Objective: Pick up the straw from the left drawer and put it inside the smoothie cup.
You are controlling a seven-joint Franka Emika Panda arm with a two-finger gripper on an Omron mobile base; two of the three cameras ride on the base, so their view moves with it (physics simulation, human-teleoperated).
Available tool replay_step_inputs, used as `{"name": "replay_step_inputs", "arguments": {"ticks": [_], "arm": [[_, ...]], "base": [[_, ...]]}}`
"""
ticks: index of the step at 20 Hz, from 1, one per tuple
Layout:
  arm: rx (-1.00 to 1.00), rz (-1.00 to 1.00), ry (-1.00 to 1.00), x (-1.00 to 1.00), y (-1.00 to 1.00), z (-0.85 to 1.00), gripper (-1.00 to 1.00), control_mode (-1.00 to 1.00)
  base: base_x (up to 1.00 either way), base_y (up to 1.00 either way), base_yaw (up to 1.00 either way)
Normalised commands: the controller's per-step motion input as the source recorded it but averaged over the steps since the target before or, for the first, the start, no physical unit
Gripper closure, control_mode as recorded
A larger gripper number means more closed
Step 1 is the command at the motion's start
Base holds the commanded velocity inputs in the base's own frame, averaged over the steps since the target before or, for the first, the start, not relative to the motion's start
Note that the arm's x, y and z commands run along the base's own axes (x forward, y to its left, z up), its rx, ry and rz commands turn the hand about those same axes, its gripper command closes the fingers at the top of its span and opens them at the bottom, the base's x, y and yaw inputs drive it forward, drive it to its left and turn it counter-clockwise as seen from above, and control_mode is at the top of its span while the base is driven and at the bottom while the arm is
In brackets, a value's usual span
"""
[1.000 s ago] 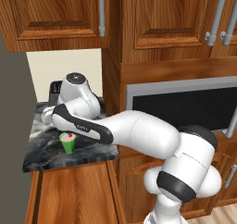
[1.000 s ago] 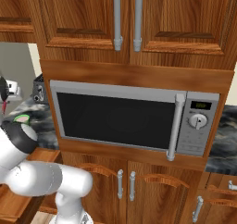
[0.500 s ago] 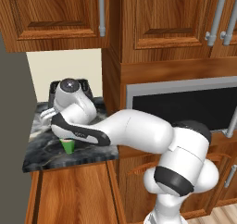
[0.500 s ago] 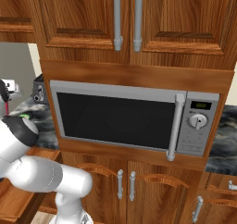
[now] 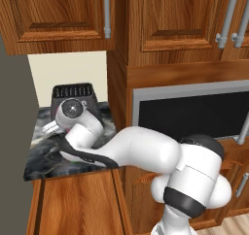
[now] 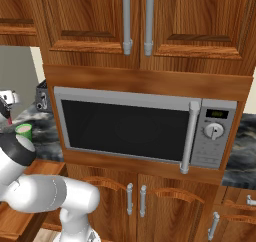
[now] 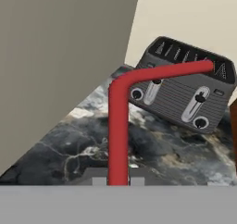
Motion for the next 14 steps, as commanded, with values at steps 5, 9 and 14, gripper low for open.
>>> {"name": "replay_step_inputs", "arguments": {"ticks": [5,9,14], "arm": [[0.0,0.0,-0.15,0.04,0.0,-0.01,1.0,-1.0],[0.0,0.0,-0.13,0.0,0.0,0.0,1.0,-1.0],[0.0,0.0,-0.05,0.0,0.0,-0.01,1.0,-1.0]], "base": [[0.0,0.0,0.0],[0.0,0.0,0.0],[0.0,0.0,0.0]]}}
